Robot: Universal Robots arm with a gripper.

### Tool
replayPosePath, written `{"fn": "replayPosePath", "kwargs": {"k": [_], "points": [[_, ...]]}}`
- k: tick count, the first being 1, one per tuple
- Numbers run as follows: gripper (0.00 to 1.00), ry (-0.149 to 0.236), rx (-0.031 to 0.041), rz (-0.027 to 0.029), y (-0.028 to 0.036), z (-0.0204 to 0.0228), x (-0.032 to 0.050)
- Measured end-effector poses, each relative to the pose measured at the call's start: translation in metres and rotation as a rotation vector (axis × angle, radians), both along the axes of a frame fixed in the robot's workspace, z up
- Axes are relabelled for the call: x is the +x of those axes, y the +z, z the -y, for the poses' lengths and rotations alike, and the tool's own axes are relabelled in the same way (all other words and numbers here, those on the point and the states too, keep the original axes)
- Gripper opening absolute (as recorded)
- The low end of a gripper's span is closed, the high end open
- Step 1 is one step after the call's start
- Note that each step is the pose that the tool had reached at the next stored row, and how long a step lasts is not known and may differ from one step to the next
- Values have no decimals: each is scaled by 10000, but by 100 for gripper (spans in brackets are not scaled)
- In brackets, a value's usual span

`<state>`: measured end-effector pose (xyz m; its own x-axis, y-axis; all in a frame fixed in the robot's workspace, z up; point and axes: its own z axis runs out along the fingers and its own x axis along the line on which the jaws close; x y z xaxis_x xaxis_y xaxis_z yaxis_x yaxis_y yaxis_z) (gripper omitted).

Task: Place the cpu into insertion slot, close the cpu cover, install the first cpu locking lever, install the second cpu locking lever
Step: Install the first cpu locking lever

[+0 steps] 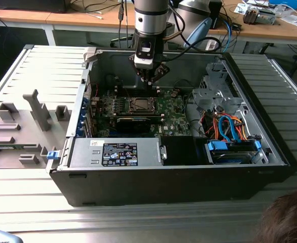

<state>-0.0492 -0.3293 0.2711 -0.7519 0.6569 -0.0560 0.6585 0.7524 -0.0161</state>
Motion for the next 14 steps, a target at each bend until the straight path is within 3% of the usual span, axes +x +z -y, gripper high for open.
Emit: {"fn": "replayPosePath", "kwargs": {"k": [14], "points": [[11, 248, 0, 0, -4, 1, 0]]}}
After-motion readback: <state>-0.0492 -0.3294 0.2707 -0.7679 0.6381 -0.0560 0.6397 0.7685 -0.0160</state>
